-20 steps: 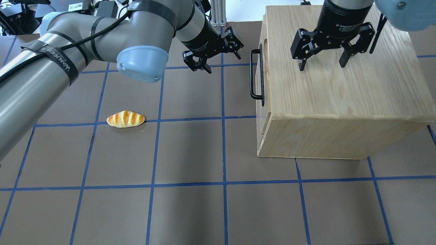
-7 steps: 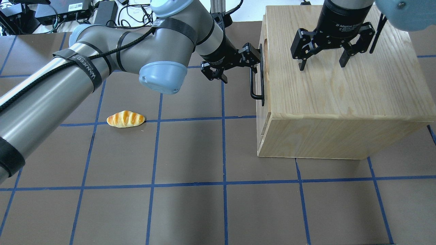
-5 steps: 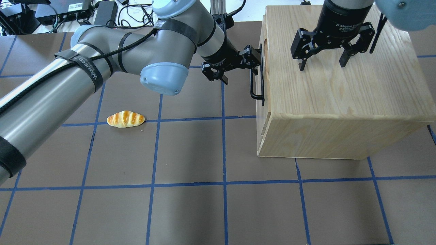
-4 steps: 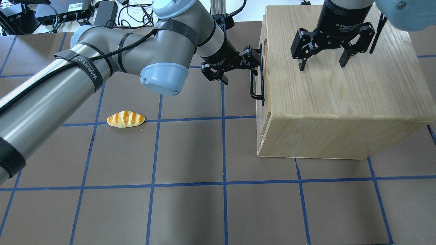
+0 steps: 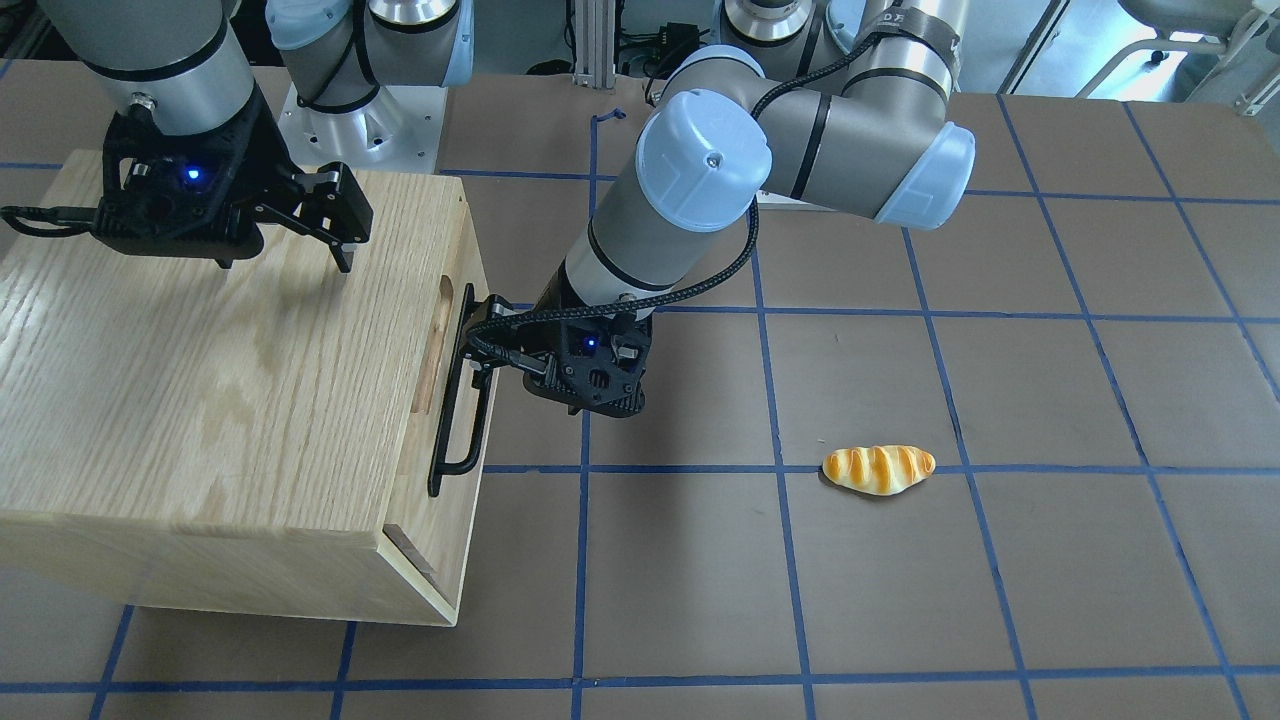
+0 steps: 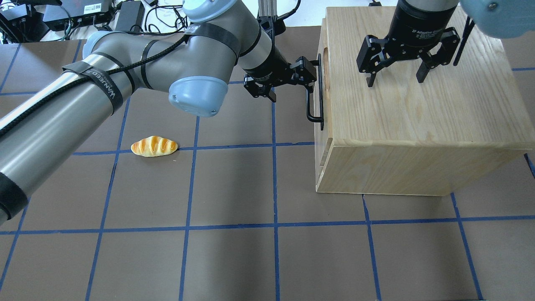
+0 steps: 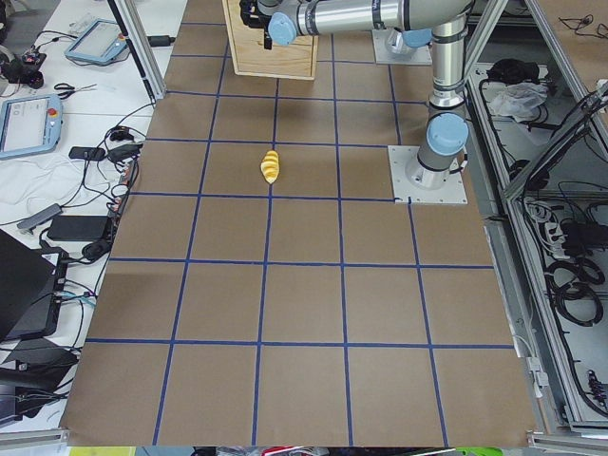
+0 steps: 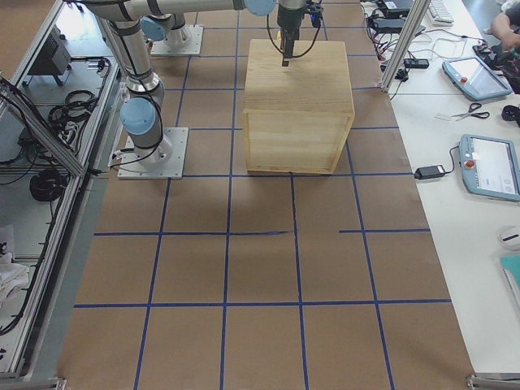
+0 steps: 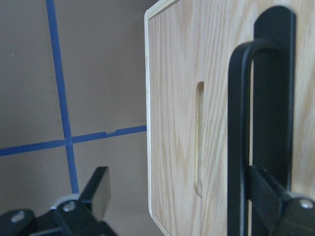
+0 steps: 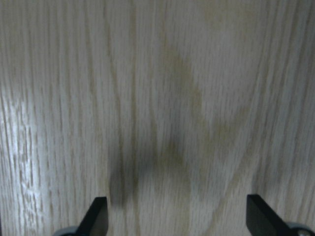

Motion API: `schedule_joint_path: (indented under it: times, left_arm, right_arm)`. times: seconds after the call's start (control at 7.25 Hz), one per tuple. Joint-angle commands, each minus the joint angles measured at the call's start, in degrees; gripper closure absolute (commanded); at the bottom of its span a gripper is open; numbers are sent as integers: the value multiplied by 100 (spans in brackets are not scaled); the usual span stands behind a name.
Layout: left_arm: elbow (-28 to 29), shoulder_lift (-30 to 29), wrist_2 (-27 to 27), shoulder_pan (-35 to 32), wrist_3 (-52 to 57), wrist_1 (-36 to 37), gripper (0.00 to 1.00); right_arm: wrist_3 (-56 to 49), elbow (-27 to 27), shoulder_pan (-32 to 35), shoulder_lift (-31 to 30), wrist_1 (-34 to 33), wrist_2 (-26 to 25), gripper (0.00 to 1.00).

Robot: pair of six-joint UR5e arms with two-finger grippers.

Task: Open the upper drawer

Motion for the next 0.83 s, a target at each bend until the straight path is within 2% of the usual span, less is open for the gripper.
schedule_joint_path:
  times: [0.0, 0.55, 0.69]
  left_arm:
    - [-2, 6, 4, 6, 23, -1, 0]
    - [-81, 6, 22, 93, 260, -10, 0]
    - [-81, 24, 257, 111, 382, -44, 0]
  right_arm:
    - [-6, -2, 3, 0, 0, 0, 0]
    - [3, -2, -6, 0, 0, 0, 0]
    - [3, -2, 3, 0, 0, 0, 0]
